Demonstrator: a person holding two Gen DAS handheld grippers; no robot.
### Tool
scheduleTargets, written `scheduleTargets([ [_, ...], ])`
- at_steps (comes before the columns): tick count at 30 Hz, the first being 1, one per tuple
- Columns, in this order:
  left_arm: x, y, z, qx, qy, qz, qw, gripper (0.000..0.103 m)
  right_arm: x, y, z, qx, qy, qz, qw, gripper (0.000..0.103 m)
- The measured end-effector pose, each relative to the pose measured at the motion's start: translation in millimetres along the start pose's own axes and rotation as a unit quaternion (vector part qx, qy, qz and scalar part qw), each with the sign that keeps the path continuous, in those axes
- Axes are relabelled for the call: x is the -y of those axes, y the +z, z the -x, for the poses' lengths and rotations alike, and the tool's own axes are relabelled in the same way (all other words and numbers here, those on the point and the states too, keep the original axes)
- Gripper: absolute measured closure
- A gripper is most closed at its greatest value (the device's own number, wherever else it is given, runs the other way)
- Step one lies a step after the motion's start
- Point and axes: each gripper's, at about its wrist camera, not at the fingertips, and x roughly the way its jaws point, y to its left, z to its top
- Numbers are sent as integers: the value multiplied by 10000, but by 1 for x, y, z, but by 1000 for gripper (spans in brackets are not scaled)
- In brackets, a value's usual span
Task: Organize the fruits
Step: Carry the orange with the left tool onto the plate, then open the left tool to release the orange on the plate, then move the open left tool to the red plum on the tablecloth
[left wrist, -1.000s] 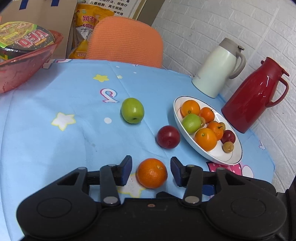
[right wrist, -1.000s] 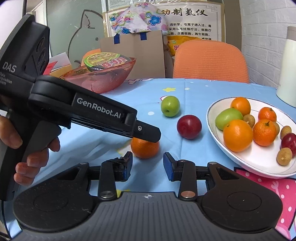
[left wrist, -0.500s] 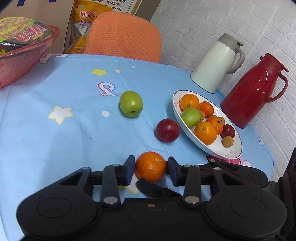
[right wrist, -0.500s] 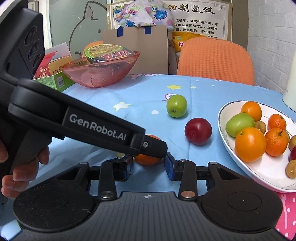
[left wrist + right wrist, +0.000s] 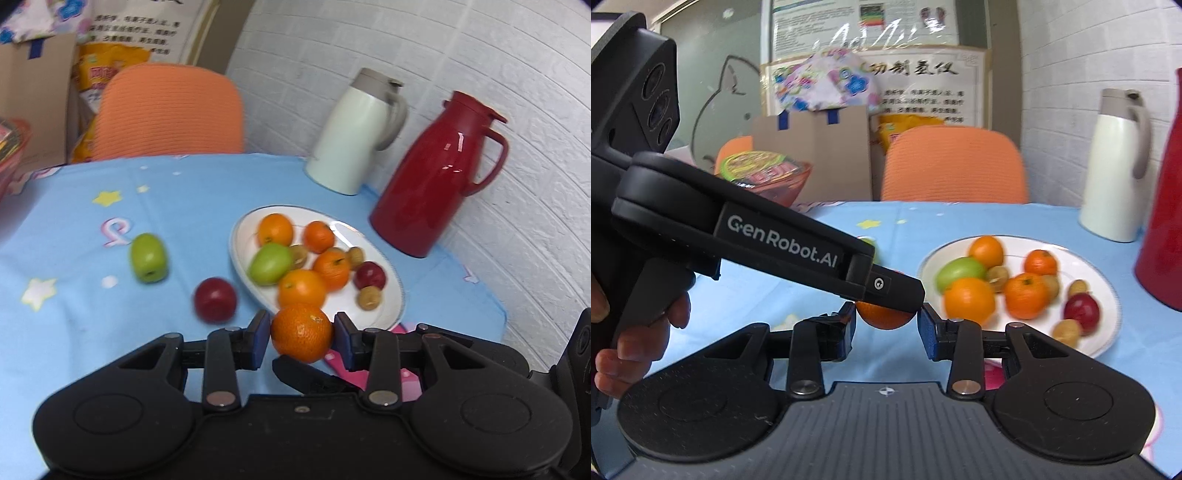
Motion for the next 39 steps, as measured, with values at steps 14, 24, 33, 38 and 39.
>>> scheduleTargets([
  [14,50,13,-62,-354,-369,-396,9979,0,54,-10,5,9,-532,-584,9969,39],
  [24,54,15,-80,-479,-348,-512,9969,0,67,-19,3,-56,-527,-783,9955,39],
  [33,52,15,-84,-444,-242,-492,9975,0,66,-19,0,-57,-528,-658,9964,36],
  [38,54,16,-72,-227,-299,-490,9981,0,65,-19,3,4,-543,-629,9965,12],
  [39,54,16,-69,-182,-299,-496,9982,0,64,-19,3,16,-560,-600,9966,3],
])
